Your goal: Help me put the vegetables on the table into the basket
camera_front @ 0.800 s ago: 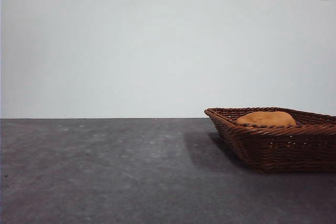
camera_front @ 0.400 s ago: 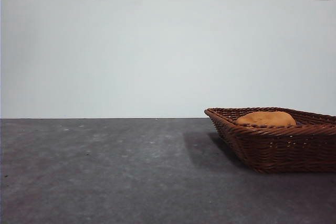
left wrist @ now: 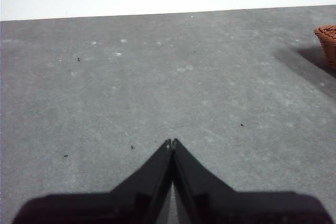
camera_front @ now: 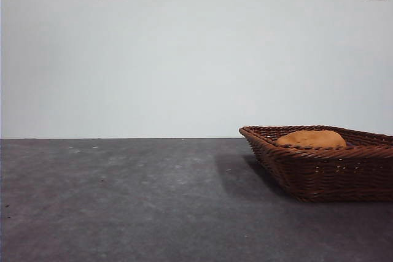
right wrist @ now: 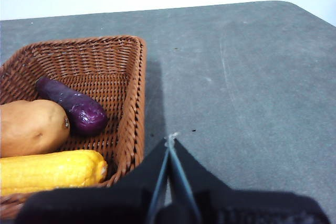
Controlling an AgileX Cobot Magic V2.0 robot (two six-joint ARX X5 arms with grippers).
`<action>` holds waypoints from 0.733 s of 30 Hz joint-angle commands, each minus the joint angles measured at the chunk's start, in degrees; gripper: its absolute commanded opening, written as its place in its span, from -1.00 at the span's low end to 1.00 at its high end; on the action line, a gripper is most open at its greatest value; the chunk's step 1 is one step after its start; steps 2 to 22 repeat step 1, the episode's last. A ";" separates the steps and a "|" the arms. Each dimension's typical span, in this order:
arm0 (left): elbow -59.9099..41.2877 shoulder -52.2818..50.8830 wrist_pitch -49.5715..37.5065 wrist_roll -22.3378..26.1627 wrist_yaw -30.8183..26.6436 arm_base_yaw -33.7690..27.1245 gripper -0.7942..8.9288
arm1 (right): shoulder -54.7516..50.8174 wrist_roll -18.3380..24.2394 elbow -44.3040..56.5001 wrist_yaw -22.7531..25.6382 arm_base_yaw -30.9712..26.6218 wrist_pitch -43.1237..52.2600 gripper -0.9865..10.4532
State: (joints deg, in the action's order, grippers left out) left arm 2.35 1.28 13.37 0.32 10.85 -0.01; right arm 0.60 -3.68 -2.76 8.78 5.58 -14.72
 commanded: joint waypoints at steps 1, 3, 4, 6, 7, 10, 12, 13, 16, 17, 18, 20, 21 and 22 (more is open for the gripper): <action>-0.55 -0.02 -0.33 -0.52 0.00 -0.24 -0.84 | -0.11 -0.57 0.46 0.02 -0.02 0.35 -0.83; -0.55 -0.02 -0.33 -0.52 0.00 -0.24 -0.84 | -0.11 -0.57 0.46 0.02 -0.02 0.35 -0.83; -0.55 -0.02 -0.33 -0.52 0.00 -0.24 -0.84 | -0.11 -0.57 0.46 0.02 -0.02 0.35 -0.83; -0.55 -0.02 -0.33 -0.52 0.00 -0.24 -0.84 | -0.11 -0.57 0.46 0.02 -0.02 0.35 -0.83; -0.55 -0.02 -0.33 -0.52 0.00 -0.24 -0.84 | -0.11 -0.57 0.46 0.02 -0.02 0.35 -0.83; -0.55 -0.02 -0.33 -0.52 0.00 -0.24 -0.84 | -0.11 -0.57 0.46 0.02 -0.02 0.35 -0.83; -0.55 -0.02 -0.33 -0.52 0.00 -0.24 -0.84 | -0.11 -0.57 0.46 0.02 -0.02 0.35 -0.83; -0.55 -0.02 -0.33 -0.52 0.00 -0.24 -0.84 | -0.11 -0.57 0.46 0.02 -0.02 0.35 -0.83; -0.55 -0.02 -0.33 -0.52 0.00 -0.24 -0.84 | -0.11 -0.57 0.46 0.02 -0.02 0.35 -0.83; -0.55 -0.02 -0.33 -0.52 0.00 -0.24 -0.84 | -0.11 -0.57 0.46 0.02 -0.02 0.35 -0.83; -0.55 -0.02 -0.33 -0.52 0.00 -0.24 -0.84 | -0.11 -0.57 0.46 0.02 -0.02 0.35 -0.83; -0.55 -0.02 -0.33 -0.52 0.00 -0.24 -0.84 | -0.11 -0.57 0.46 0.02 -0.02 0.35 -0.83; -0.55 -0.02 -0.33 -0.52 0.00 -0.24 -0.84 | -0.11 -0.57 0.46 0.02 -0.02 0.35 -0.83; -0.55 -0.02 -0.33 -0.52 0.00 -0.24 -0.84 | -0.11 -0.57 0.46 0.02 -0.02 0.35 -0.83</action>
